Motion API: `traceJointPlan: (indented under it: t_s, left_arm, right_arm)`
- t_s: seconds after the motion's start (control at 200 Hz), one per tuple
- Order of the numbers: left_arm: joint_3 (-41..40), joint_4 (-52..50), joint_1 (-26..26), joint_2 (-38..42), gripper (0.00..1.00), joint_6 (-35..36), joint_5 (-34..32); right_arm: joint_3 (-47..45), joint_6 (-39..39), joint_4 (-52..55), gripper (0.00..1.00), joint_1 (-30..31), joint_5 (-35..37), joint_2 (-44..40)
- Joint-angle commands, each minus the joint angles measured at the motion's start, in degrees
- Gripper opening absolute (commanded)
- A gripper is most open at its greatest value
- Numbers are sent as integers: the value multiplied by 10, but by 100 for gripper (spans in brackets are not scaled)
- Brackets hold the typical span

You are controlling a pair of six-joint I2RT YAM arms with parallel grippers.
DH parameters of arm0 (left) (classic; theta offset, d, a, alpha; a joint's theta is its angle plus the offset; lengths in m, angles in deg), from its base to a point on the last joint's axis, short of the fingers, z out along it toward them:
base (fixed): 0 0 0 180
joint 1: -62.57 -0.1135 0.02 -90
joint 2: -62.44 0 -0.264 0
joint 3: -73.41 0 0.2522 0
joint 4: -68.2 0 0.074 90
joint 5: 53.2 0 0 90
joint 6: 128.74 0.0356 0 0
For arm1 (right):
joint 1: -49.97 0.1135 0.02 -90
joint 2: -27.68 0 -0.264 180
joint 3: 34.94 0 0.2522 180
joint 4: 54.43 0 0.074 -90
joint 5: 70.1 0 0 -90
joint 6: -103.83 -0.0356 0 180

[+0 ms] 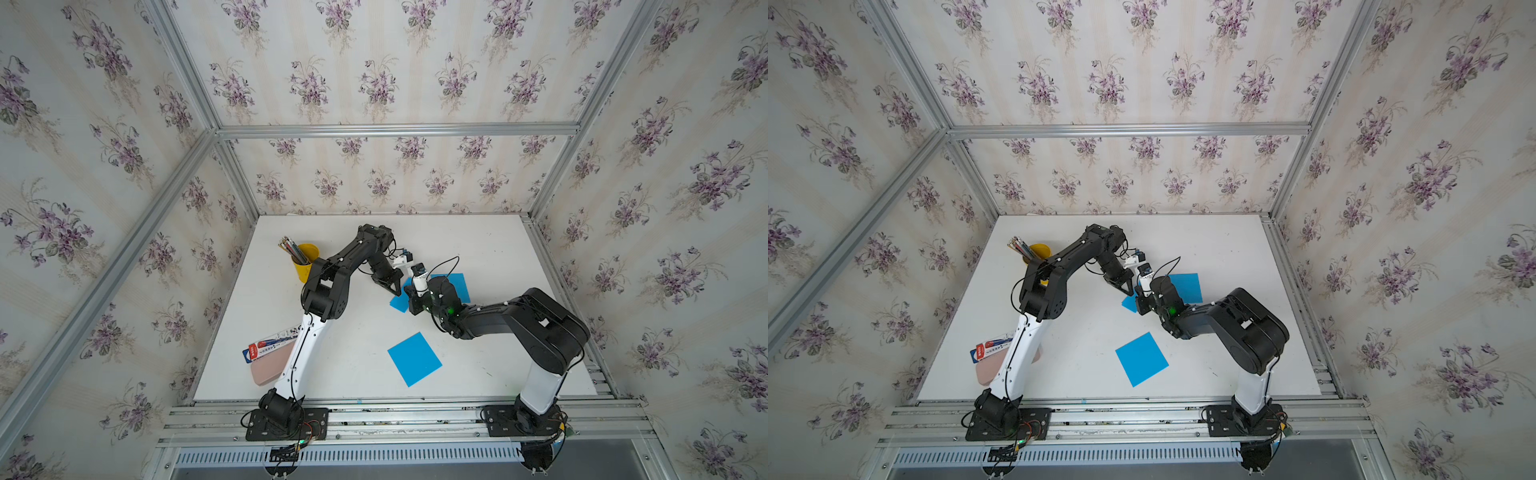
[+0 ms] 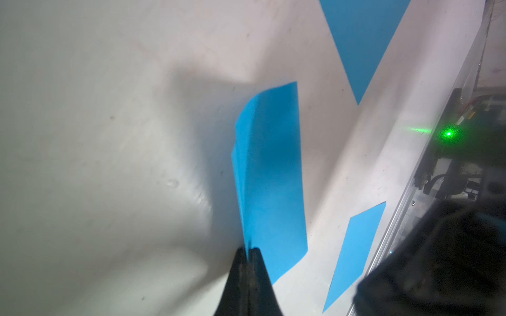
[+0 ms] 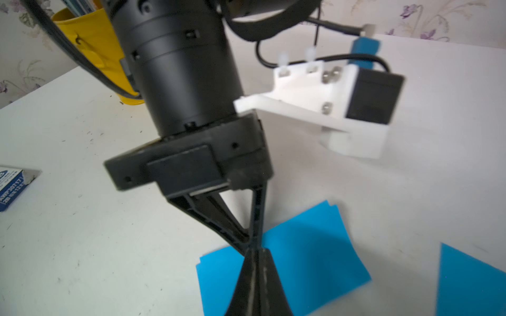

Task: Fold the square paper along the opposite sides
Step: Smooth out the paper at the center of the board.

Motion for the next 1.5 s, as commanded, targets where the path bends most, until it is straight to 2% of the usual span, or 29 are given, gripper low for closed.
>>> traceJointPlan:
  t_s: [0.0, 0.46, 0.699, 0.879, 1.074, 1.374, 1.494]
  left_arm:
    - [-8, 2, -1, -5, 0, 6, -101]
    - [-5, 4, -8, -10, 0, 5, -104]
    - [-6, 6, -8, -9, 0, 3, -100]
    - [-6, 6, -9, -12, 0, 3, -99]
    - [-9, 6, -8, -10, 0, 3, -99]
    - [-7, 6, -8, -11, 0, 3, -99]
    - [-8, 5, -8, -8, 0, 3, -99]
  right_arm:
    - [8, 16, -13, 0, 16, -3, 24]
    - [-60, 1, 11, 0, 42, 23, 12]
    - [-49, 44, 44, 0, 58, 46, -34]
    - [-9, 47, 30, 0, 58, 43, 10]
    - [-36, 22, 13, 0, 57, 59, 36]
    - [-97, -12, 39, 0, 57, 46, -79]
    - [-70, -28, 24, 0, 13, 38, -79]
